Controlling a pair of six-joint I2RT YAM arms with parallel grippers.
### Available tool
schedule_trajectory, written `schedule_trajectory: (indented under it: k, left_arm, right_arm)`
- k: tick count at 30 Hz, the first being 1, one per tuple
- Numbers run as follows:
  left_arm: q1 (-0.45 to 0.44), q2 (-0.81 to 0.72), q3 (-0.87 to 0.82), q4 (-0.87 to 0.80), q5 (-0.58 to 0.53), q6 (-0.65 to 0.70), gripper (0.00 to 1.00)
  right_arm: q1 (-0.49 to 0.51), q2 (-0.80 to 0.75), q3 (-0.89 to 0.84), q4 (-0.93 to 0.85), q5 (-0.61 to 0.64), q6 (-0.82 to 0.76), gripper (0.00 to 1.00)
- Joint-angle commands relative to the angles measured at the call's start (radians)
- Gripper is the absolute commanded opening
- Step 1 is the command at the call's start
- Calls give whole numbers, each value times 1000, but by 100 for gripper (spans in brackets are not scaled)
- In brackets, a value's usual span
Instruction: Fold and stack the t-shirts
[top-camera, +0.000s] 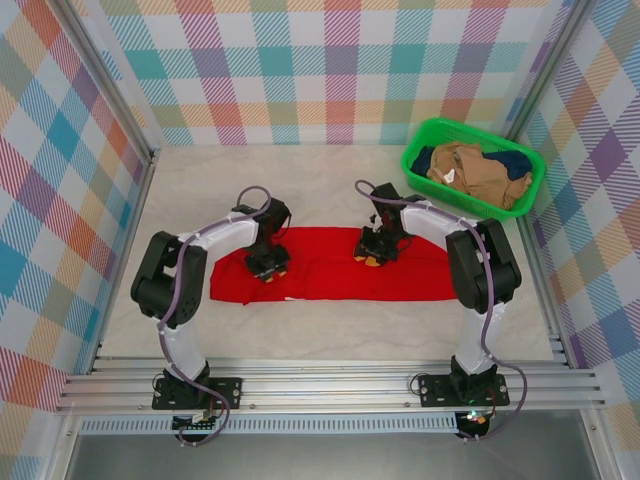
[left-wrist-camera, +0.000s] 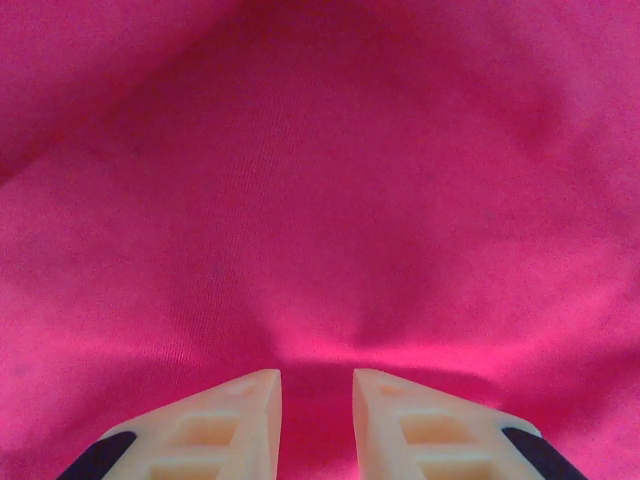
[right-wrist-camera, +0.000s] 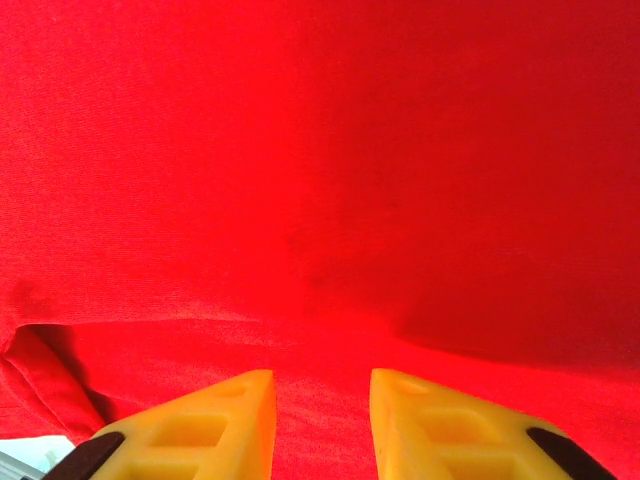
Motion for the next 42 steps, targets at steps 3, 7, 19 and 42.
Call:
schedule_trajectory:
  k: [3,7,19,42]
  left_arm:
    - [-76,-23,-4,15,49,31,24]
    - [-116,-46,-59,8,46,-3,23]
    - [-123,-123,-55,15,7,18,24]
    - [276,-445,-362,313,17,-703,48]
  right_arm:
    - [-1,-44,-23,9,-10,9,31]
    - [-1,-35,-19,17,-16,15,31]
    - [-2,-33,-9,4,-14,2,31]
    - [-1,-39,-35,19,-19,5,30]
